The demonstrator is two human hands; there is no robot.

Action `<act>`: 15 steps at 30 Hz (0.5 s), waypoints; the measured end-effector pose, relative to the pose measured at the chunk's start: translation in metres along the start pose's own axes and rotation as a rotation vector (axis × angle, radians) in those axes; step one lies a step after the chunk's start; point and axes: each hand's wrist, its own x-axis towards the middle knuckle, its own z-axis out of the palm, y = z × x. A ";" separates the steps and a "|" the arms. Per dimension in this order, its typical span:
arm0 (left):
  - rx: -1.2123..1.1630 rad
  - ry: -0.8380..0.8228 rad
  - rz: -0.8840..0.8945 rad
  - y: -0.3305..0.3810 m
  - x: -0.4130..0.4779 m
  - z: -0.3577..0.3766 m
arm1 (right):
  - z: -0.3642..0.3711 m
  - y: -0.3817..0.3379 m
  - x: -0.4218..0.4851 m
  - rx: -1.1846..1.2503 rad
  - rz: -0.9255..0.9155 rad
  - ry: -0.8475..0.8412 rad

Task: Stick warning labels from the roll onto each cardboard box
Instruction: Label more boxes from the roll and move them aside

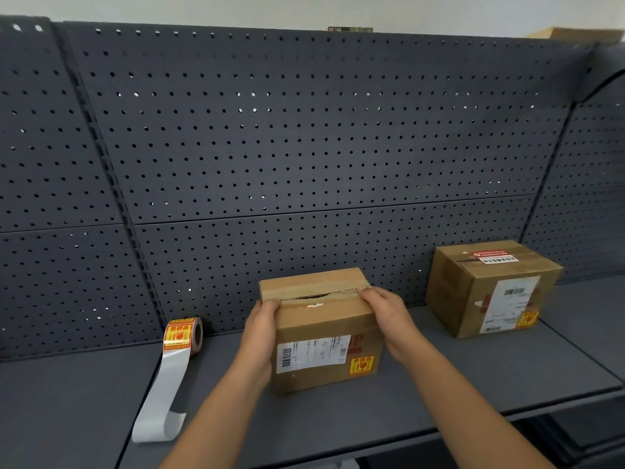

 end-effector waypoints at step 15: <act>-0.047 -0.102 0.049 0.000 -0.037 0.069 | -0.078 -0.022 -0.036 -0.044 -0.093 0.137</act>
